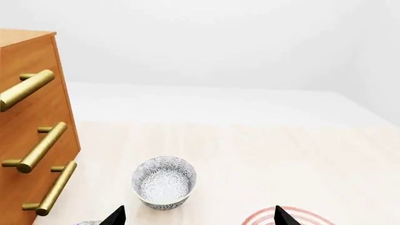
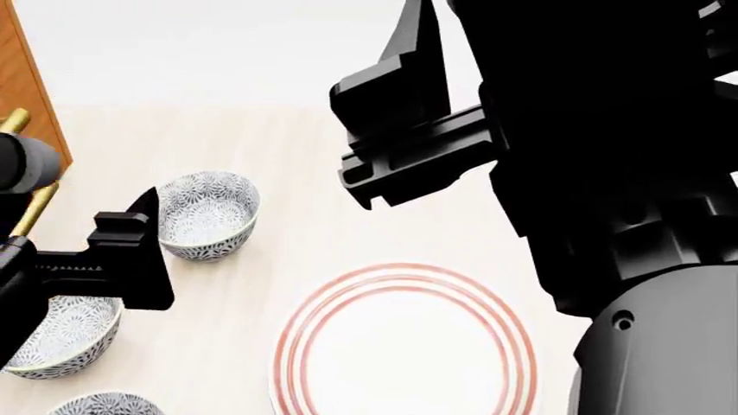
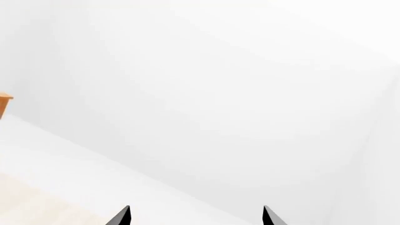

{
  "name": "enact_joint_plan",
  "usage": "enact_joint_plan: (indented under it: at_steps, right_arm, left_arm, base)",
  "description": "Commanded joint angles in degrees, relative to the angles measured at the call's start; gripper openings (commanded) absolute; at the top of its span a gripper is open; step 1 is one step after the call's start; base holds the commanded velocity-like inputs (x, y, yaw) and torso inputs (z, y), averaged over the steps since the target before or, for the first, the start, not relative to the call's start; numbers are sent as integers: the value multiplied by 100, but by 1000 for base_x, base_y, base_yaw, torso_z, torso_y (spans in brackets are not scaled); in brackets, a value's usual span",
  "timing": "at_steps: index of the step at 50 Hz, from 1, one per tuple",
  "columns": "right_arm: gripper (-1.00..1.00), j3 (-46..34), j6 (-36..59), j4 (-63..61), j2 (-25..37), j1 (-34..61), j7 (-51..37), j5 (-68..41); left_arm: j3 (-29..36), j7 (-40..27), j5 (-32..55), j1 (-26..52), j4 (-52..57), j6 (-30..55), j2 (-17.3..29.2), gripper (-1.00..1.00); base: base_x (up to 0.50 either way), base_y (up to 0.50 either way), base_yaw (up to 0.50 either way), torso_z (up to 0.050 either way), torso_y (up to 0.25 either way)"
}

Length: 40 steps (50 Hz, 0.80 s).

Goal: Put the bowl at the front on the plate.

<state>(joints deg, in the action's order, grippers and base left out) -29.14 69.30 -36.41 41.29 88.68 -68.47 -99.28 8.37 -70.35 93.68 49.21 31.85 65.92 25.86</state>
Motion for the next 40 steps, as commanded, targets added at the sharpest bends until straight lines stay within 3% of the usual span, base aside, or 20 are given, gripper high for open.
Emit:
enact_joint_plan:
  at_steps: [1, 40]
  right_arm:
    - [100, -28, -23, -25, 24, -7, 19, 10]
    - [100, -80, -144, -120, 86, -188, 299, 258]
  left_arm:
    - [95, 259, -320, -338, -7, -22, 41, 100]
    - [672, 1080, -1601, -1409, -227, -196, 218, 100]
  base:
    - [0, 0, 0, 0, 0]
    - [0, 0, 0, 0, 0]
